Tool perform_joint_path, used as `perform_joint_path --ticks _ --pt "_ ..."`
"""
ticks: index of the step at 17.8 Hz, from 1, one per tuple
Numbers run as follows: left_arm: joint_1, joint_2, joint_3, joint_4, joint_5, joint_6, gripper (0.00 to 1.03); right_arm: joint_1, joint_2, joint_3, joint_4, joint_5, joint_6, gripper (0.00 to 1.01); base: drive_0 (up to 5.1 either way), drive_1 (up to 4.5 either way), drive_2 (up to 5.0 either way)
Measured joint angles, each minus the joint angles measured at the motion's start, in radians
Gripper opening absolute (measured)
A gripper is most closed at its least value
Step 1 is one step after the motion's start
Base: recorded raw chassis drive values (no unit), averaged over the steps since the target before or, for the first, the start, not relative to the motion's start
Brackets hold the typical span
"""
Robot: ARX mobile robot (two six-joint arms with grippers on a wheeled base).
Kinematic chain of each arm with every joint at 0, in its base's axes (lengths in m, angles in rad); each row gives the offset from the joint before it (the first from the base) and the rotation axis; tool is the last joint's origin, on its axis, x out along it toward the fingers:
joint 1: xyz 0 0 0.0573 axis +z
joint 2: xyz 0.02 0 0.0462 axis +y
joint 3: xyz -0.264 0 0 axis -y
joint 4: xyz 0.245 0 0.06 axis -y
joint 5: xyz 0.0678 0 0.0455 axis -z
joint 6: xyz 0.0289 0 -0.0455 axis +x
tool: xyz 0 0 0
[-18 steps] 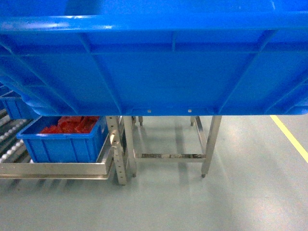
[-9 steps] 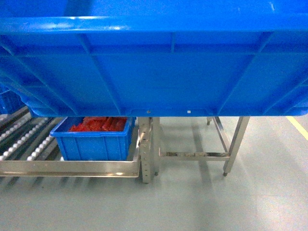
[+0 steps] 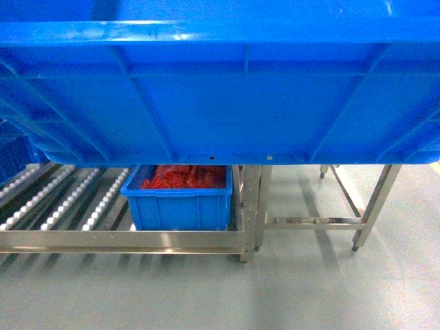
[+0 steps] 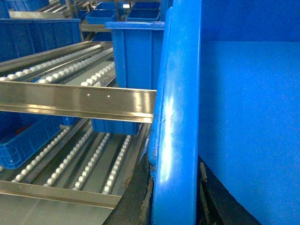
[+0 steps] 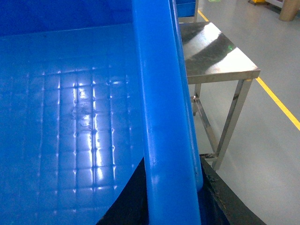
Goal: Place box next to blue box on left shelf
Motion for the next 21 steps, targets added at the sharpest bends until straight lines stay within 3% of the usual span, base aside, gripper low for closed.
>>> perform_joint_path --ticks 21 --pt "0.000 0.000 0.000 0.000 -0.002 0.002 0.14 0.000 0.000 0.000 -0.002 0.003 0.000 0.21 -5.0 2.41 2.4"
